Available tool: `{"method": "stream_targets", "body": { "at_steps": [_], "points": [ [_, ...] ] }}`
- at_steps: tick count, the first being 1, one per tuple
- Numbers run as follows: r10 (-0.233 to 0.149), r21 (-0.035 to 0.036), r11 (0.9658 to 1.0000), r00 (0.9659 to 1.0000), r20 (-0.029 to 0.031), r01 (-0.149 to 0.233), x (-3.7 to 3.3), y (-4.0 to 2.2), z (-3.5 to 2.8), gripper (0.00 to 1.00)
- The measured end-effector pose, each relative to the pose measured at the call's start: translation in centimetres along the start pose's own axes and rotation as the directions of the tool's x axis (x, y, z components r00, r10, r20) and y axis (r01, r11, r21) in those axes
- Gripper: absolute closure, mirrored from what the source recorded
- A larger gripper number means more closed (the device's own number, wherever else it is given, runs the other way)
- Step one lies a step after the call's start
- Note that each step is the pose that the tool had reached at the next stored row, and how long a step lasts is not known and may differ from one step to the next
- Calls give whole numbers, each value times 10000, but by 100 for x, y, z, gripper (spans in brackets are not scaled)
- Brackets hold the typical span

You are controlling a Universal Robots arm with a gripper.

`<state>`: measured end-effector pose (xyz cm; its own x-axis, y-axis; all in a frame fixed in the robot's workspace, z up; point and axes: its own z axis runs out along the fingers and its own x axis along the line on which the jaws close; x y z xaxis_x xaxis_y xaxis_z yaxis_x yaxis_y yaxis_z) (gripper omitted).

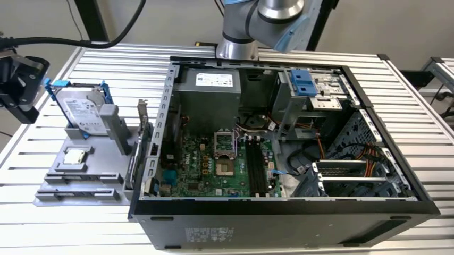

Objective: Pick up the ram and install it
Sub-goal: 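Reach for the ram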

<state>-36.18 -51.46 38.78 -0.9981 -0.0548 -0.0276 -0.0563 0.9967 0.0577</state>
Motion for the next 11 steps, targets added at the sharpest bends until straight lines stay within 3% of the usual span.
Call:
{"method": "stream_targets", "body": {
  "at_steps": [5,11],
  "points": [
    [-535,-15,9986,9986,-31,535,0,0,0,100],
    [-1108,-34,9938,9938,-62,1107,0,0,0,100]
  ]
}}
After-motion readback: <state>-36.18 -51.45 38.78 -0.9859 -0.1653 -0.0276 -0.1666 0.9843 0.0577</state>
